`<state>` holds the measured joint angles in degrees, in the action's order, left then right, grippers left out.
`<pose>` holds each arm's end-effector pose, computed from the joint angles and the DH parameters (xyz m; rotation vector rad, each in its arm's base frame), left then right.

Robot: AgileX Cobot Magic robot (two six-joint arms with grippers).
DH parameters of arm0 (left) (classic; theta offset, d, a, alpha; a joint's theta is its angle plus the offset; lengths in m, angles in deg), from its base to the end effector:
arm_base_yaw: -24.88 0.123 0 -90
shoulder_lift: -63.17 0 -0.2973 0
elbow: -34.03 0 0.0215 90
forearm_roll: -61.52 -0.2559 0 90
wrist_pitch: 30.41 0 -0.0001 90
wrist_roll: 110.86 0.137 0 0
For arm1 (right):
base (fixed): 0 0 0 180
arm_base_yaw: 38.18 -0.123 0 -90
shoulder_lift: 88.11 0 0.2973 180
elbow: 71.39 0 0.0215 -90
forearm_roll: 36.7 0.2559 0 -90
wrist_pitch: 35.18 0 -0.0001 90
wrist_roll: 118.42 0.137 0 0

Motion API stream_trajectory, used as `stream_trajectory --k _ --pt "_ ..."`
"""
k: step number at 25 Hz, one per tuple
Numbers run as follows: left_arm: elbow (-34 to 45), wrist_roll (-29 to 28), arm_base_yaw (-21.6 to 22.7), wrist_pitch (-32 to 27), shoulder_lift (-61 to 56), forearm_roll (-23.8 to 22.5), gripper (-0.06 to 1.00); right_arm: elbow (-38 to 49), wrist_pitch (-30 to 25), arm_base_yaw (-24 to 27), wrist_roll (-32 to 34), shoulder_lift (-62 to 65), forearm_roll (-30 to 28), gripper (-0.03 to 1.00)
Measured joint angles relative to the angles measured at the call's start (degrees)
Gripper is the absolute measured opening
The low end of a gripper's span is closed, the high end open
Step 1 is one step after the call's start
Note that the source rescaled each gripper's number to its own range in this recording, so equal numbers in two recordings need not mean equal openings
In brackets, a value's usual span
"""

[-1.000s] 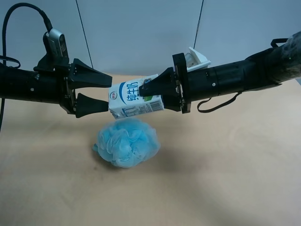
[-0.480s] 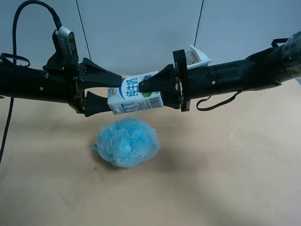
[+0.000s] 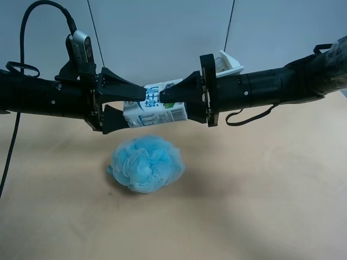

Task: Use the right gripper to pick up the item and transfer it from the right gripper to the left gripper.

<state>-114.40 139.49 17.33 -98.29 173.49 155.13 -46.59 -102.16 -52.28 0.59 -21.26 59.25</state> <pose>0.2968 -0.1671 0.1781 0.2140 2.2664 -1.6878 0.3087 0.2069 0.1898 -0.1660 2.2980 1.8019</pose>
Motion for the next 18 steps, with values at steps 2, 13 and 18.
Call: stream_trajectory --k 2,13,18 --pt "0.0 -0.13 0.0 0.0 0.0 0.28 0.64 0.0 -0.26 0.0 0.0 0.0 0.13 0.0" --pt "0.0 -1.26 0.0 0.48 0.22 2.97 0.23 0.0 -1.12 0.0 -0.11 0.06 1.5 0.0" --pt "0.0 -1.67 0.0 0.31 0.22 3.2 0.19 0.0 -1.12 0.0 -0.29 0.06 1.56 0.0"
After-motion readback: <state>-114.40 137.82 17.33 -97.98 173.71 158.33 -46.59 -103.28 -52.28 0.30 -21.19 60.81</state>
